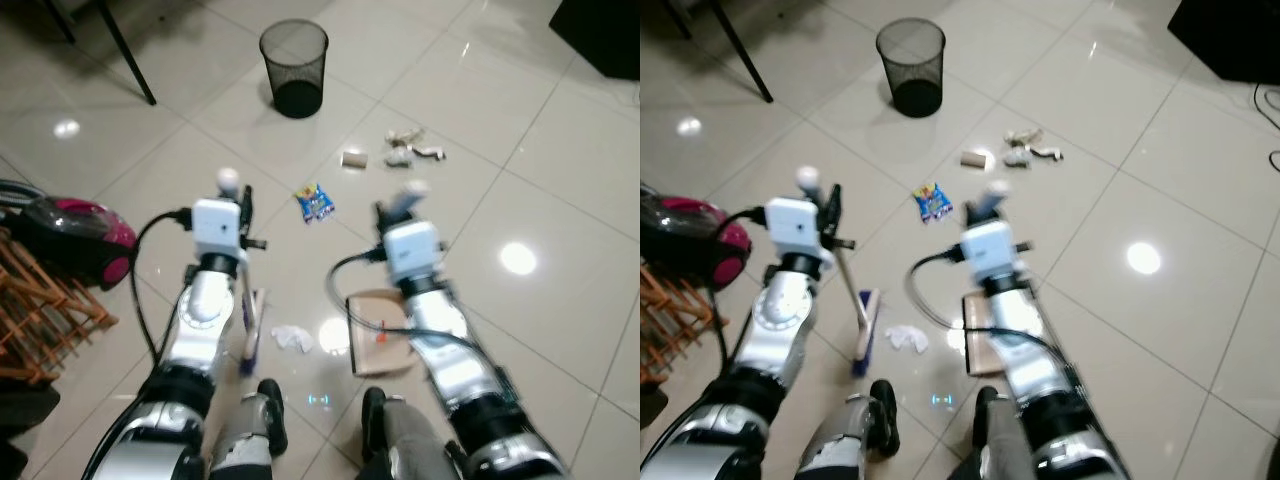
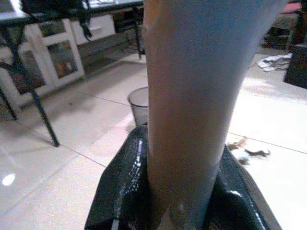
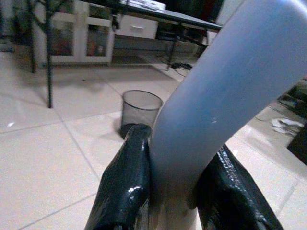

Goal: Sweep floor

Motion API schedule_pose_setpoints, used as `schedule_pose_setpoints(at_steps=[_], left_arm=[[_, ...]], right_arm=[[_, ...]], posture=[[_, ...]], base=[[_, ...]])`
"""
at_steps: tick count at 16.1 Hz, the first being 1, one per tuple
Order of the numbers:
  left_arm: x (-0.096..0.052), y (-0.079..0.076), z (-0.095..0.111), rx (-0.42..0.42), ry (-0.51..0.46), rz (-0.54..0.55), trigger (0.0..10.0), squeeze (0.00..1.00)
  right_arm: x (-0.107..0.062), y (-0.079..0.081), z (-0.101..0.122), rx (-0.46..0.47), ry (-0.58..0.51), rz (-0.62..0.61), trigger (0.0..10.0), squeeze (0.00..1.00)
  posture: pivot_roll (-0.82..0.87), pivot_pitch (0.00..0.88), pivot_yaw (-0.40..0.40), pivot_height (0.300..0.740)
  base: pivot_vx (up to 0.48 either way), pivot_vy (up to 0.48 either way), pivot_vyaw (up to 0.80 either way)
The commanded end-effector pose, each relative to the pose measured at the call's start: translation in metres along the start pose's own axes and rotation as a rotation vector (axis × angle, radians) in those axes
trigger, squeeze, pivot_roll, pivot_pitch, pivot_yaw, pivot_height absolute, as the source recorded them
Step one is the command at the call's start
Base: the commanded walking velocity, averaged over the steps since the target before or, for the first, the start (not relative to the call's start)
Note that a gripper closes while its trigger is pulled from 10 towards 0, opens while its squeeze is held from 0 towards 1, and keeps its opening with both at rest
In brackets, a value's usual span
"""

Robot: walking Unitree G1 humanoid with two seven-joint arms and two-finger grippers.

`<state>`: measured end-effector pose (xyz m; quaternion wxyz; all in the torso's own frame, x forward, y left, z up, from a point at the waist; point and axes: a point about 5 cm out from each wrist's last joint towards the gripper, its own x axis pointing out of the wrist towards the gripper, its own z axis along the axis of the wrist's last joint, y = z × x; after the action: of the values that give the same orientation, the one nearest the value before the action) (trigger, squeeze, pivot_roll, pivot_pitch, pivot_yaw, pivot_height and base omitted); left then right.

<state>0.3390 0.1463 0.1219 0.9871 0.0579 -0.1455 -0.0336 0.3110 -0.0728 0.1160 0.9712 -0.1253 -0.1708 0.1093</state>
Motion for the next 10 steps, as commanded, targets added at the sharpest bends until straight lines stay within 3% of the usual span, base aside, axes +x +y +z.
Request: schedule_pose_setpoints(at_steps=[1,5,7,10], left_arm=[[-0.009,-0.008,-0.016,-0.027,0.087,-0.013,10.0,0.0],[0.002,-0.027,-0.01,-0.158,0.084,-0.03,10.0,0.0],[0.007,-0.044,0.0,-0.298,0.059,-0.067,10.0,0.0],[0.012,-0.05,0.009,-0.378,0.035,-0.077,10.0,0.0]], right_arm=[[-0.012,0.02,-0.012,0.051,0.075,0.036,10.0,0.0],[-0.009,0.035,-0.008,0.147,0.088,0.014,10.0,0.0],[-0.006,0.042,-0.005,0.207,0.098,0.011,10.0,0.0],[-0.006,0.045,-0.007,0.245,0.117,0.024,10.0,0.0]], posture=[[-0.03,0.463,0.017,0.74],[-0.02,0.453,0.017,0.74],[-0.01,0.449,0.017,0.74],[-0.01,0.446,0.016,0.74]], base=[[0.0,0.0,0.0],[0.0,0.0,0.0],[0.0,0.0,0.0],[0.0,0.0,0.0]])
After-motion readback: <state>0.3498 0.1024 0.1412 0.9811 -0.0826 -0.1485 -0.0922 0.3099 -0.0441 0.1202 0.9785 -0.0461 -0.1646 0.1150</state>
